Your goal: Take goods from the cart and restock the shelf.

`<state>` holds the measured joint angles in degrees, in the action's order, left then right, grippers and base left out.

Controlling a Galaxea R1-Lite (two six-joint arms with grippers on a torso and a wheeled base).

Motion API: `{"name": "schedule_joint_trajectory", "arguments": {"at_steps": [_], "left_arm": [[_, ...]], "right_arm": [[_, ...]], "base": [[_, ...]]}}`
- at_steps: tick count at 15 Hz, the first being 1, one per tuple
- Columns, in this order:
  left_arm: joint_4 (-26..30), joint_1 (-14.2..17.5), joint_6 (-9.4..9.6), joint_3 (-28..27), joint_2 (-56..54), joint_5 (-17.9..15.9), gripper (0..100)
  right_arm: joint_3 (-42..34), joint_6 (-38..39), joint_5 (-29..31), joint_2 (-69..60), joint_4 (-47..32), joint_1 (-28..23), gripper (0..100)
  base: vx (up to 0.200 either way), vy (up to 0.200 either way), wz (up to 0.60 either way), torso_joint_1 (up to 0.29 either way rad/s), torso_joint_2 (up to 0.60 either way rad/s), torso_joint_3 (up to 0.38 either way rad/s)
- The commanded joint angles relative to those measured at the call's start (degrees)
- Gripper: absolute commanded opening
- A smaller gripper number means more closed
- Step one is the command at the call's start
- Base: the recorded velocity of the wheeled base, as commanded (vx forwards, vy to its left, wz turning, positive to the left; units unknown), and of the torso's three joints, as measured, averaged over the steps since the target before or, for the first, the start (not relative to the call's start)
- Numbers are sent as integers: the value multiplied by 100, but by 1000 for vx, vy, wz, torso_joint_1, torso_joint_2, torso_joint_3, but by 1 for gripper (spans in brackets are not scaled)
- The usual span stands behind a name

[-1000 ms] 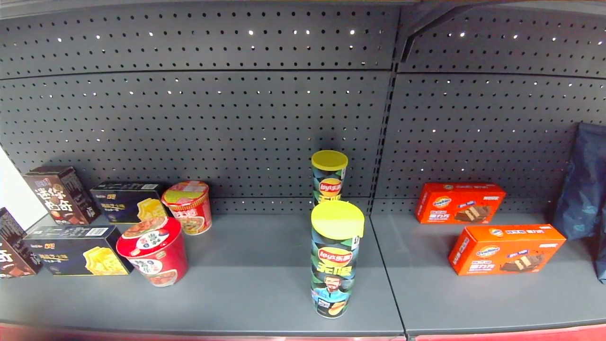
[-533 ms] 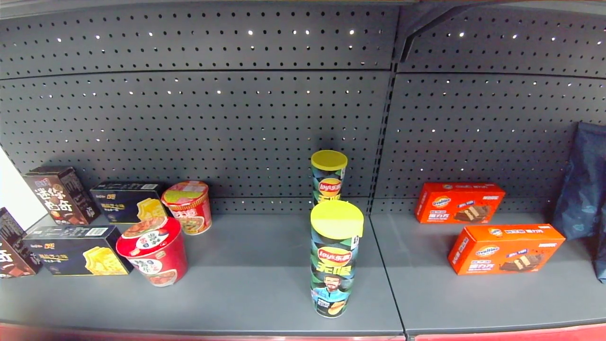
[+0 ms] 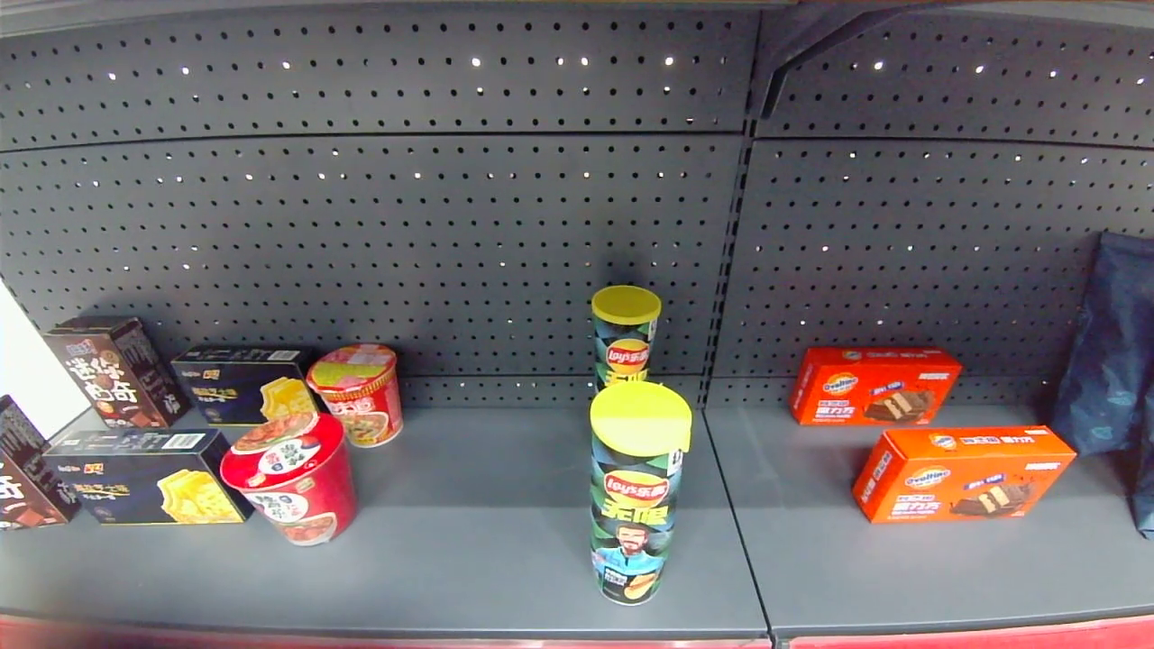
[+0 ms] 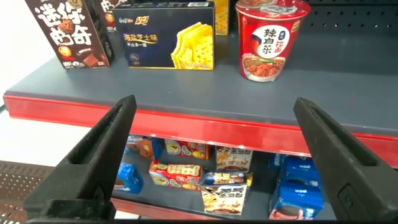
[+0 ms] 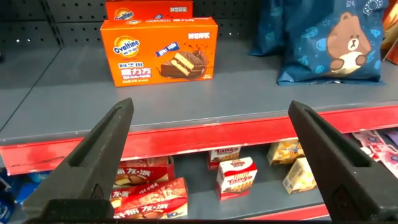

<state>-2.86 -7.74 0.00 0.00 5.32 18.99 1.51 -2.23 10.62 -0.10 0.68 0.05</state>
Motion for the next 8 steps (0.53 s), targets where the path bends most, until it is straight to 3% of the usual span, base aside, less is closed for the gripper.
{"name": "schedule_joint_trajectory", "arguments": {"at_steps": [1,8], "left_arm": [[5,1,-9,0,22,-1,100],[5,1,-35,0,22,-1,100]], "right_arm": [[-2,3,2,10,2,4,100],[-2,3,-16,10,-7,4,100]], "base": [[0,0,0,0,0,0],[0,0,0,0,0,0]]}}
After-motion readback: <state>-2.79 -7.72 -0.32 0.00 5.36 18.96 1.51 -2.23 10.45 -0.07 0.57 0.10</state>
